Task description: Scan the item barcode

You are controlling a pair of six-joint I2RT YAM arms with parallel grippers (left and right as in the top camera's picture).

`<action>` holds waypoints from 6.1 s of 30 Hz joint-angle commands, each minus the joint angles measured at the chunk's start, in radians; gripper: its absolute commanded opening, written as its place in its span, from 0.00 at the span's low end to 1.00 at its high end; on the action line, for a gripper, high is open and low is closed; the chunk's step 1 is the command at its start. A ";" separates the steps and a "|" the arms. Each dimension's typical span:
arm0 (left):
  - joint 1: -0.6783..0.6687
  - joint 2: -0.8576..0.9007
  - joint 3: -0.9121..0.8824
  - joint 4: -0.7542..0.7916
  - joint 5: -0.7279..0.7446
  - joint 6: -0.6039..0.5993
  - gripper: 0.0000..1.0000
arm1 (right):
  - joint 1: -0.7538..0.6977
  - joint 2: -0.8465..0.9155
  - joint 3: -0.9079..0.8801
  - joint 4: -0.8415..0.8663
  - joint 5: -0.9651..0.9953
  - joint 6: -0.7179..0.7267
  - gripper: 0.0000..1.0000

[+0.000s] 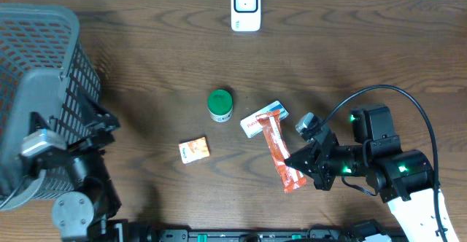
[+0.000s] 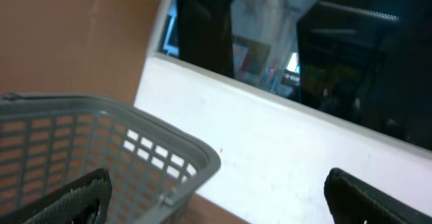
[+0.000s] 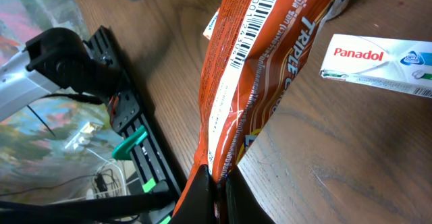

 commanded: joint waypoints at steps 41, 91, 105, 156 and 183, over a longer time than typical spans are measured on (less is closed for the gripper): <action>0.003 -0.003 -0.451 0.203 0.426 0.114 0.99 | 0.101 -0.118 0.080 0.013 0.095 0.156 0.01; 0.003 -0.002 -0.451 -0.030 0.427 0.114 0.99 | 0.102 0.538 0.089 1.273 1.019 -0.040 0.01; 0.003 -0.002 -0.451 -0.242 0.427 0.114 0.98 | 0.143 0.978 0.458 1.289 1.269 -0.473 0.01; 0.003 0.005 -0.451 -0.315 0.371 0.133 0.99 | 0.227 1.249 0.719 1.408 1.564 -1.066 0.01; 0.003 0.005 -0.451 -0.315 0.371 0.133 0.99 | -0.470 0.917 0.586 0.230 1.403 0.215 0.01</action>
